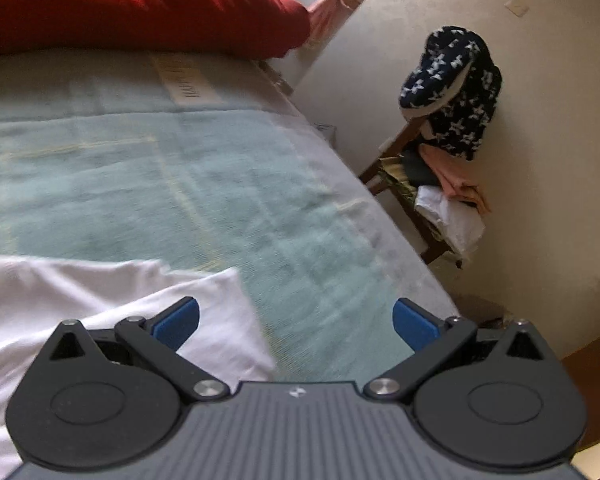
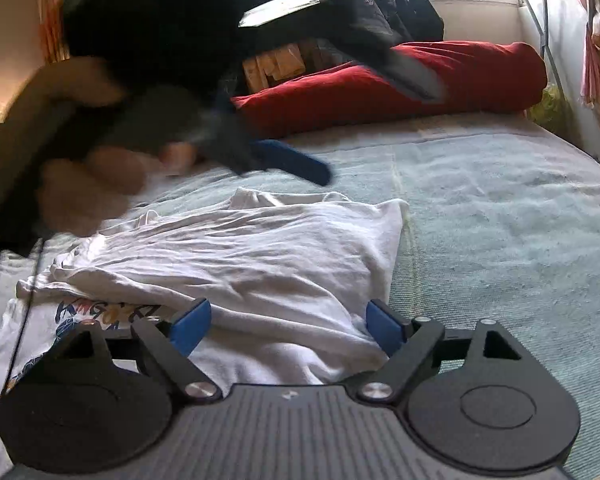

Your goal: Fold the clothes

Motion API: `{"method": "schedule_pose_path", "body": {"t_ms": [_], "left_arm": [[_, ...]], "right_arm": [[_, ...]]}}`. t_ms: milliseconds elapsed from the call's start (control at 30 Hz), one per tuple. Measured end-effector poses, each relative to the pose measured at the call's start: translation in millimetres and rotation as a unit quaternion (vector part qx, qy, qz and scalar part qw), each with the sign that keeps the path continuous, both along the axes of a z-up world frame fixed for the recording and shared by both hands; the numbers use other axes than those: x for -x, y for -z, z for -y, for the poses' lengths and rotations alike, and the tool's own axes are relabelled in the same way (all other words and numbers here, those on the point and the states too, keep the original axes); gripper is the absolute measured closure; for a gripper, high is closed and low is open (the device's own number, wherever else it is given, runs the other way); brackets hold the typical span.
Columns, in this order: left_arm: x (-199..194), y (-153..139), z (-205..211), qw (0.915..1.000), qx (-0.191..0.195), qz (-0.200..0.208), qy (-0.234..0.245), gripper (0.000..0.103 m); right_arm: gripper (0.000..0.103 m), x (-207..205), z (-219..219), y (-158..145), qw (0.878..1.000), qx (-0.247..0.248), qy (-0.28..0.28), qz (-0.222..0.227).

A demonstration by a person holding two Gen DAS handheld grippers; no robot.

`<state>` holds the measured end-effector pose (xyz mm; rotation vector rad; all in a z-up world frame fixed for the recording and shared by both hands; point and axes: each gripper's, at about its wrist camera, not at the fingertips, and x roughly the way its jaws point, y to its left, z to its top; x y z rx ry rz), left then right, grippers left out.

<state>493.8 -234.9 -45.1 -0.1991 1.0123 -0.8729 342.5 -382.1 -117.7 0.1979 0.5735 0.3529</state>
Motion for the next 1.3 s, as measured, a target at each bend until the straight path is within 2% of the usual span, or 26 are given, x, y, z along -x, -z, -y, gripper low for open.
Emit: {"method": "schedule_pose_path", "body": {"t_ms": [67, 167, 200, 300, 467, 600, 667, 800, 900, 1000, 1067, 1200, 1300], "left_arm": [[-3.6, 13.2, -5.8, 0.9998, -0.006, -0.01, -0.019, 0.001], [-21.7, 45.0, -10.0, 0.997, -0.005, -0.055, -0.054, 0.001], [-25.6, 48.0, -9.1, 0.9971, -0.001, -0.049, -0.059, 0.001], [-36.7, 40.4, -3.0, 0.9964, 0.0, -0.028, -0.081, 0.001], [-30.7, 22.8, -6.4, 0.997, 0.035, -0.012, -0.068, 0.001], [-41.8, 46.8, 5.5, 0.9966, 0.017, -0.038, -0.071, 0.001], [-52.1, 55.3, 9.7, 0.9963, 0.003, -0.023, -0.083, 0.001], [-60.4, 39.2, -4.6, 0.9935, 0.03, -0.026, -0.106, 0.001], [-46.5, 17.6, -23.6, 0.995, 0.038, -0.002, -0.093, 0.001], [-38.4, 19.9, -33.8, 0.9961, 0.014, -0.014, -0.085, 0.001], [-41.3, 32.5, -33.5, 0.9958, -0.013, -0.015, -0.089, 0.001], [-58.5, 54.0, -29.1, 0.9928, -0.042, 0.002, -0.113, 0.001], [-59.5, 38.2, -30.4, 0.991, -0.043, 0.001, -0.127, 0.001]], "right_arm": [[0.014, 0.4, 0.1, 0.2, 1.0, -0.001, 0.0, 0.0], [0.011, 1.0, 0.1, 0.4, 1.0, -0.003, 0.001, -0.001], [0.009, 1.0, 0.5, 0.5, 1.0, -0.003, 0.003, -0.002], [0.007, -0.8, 1.3, 2.3, 1.0, -0.005, 0.007, -0.008], [0.007, -1.2, 1.0, 2.8, 1.0, -0.006, 0.007, -0.008], [0.007, 1.6, 1.3, 2.1, 1.0, -0.008, 0.007, -0.008], [0.006, 2.6, 2.0, 2.0, 1.0, -0.011, 0.006, -0.008], [0.006, 2.7, 3.3, 2.0, 1.0, -0.018, 0.005, -0.009], [0.005, 4.0, 2.6, 1.3, 1.0, -0.016, 0.005, -0.008], [0.005, 4.5, 2.5, 1.5, 1.0, -0.014, 0.015, -0.009], [0.005, 3.9, 2.8, 1.9, 1.0, -0.014, 0.018, -0.009], [0.005, 1.9, 3.6, 2.8, 1.0, -0.017, 0.018, -0.01], [0.003, 0.8, 3.6, 3.3, 1.0, -0.019, 0.017, -0.011]]}}
